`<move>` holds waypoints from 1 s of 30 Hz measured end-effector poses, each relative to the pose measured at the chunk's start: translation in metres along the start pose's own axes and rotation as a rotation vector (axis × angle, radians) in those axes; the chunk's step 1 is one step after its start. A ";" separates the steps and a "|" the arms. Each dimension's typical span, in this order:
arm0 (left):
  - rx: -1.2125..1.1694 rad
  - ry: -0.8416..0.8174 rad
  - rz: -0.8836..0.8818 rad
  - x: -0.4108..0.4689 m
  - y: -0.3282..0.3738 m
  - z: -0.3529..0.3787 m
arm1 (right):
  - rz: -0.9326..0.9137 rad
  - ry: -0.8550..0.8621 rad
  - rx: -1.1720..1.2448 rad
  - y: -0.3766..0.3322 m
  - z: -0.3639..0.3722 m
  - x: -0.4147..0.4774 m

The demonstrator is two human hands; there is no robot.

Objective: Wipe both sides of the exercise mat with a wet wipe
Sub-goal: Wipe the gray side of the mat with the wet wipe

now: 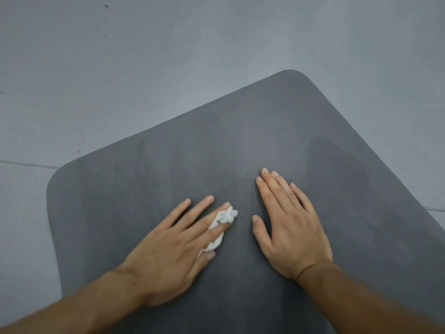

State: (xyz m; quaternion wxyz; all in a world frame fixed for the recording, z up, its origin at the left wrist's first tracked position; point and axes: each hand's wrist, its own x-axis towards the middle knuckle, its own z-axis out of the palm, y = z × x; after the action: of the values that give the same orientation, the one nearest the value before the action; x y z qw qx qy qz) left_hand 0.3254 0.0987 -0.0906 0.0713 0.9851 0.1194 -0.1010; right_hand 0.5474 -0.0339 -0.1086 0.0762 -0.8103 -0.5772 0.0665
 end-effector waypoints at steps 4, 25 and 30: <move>-0.096 0.017 -0.170 0.029 -0.032 -0.002 | 0.003 -0.003 0.000 0.000 0.000 0.000; -0.127 0.060 -0.109 0.129 -0.030 -0.024 | 0.011 -0.008 0.027 -0.001 -0.003 0.002; -0.043 0.030 -0.022 0.056 -0.009 -0.008 | 0.010 -0.017 0.028 -0.002 -0.003 0.001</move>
State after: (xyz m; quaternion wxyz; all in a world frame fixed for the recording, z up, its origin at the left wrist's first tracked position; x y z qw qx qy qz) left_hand 0.3781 0.1210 -0.0957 0.0898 0.9834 0.1332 -0.0844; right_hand 0.5471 -0.0322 -0.1050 0.0820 -0.8113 -0.5730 0.0818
